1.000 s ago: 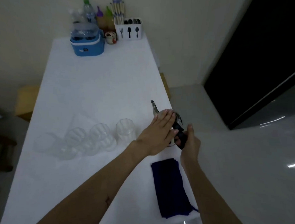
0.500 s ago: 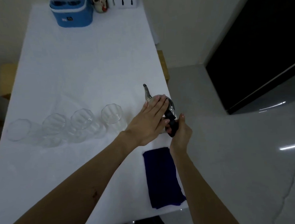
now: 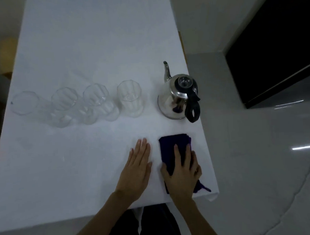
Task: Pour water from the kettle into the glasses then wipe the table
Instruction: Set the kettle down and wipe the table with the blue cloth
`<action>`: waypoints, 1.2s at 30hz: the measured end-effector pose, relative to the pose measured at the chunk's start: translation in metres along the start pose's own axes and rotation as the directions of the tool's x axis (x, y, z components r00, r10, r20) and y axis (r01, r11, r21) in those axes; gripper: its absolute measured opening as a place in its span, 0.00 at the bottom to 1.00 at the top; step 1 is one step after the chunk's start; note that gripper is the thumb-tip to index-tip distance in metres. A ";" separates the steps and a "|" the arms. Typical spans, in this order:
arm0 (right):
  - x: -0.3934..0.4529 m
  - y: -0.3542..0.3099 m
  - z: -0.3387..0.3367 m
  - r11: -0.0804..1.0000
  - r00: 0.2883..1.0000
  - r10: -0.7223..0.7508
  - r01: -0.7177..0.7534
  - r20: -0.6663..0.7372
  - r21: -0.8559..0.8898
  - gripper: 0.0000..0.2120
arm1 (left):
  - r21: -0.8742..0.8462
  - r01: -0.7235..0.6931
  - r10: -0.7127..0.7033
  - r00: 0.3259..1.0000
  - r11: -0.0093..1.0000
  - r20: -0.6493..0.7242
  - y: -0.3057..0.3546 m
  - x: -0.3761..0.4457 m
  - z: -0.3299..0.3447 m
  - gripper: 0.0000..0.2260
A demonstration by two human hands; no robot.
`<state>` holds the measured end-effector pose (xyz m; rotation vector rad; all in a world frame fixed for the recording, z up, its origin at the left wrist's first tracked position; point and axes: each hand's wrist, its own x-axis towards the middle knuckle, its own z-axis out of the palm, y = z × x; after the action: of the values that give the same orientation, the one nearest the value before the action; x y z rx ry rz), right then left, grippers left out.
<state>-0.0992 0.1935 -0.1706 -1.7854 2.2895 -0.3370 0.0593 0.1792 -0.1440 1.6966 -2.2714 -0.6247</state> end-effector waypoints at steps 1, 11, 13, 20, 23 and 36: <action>0.000 0.002 0.004 0.999 0.999 -0.029 0.029 -0.026 -0.013 0.29 | 0.003 0.022 -0.022 1.000 1.000 0.013 -0.006 -0.015 0.004 0.24; 0.014 -0.025 0.019 0.990 0.991 -0.121 0.116 -0.063 -0.076 0.28 | 0.153 0.026 -0.024 1.000 0.988 -0.010 -0.069 -0.093 0.007 0.24; 0.022 -0.030 0.024 0.994 0.991 -0.092 0.086 -0.095 -0.071 0.27 | 0.163 -0.009 0.009 1.000 0.987 0.001 -0.078 -0.099 0.009 0.23; 0.053 -0.082 0.043 0.971 0.965 -0.239 0.236 -0.104 -0.041 0.25 | 0.197 -0.071 0.078 0.997 0.978 -0.026 -0.088 -0.102 0.016 0.23; 0.041 -0.096 0.048 0.905 0.903 -0.425 0.422 -0.067 -0.054 0.23 | 0.205 -0.070 0.077 0.997 0.976 -0.025 -0.090 -0.104 0.016 0.24; 0.017 -0.060 0.042 0.993 0.964 -0.114 0.103 -0.240 -0.055 0.20 | 0.129 -0.061 0.080 0.987 0.990 -0.143 -0.095 -0.110 0.016 0.23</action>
<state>-0.0356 0.1606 -0.1921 -1.9947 2.3781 -0.5585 0.1656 0.2645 -0.1956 1.6485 -2.2957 -0.3365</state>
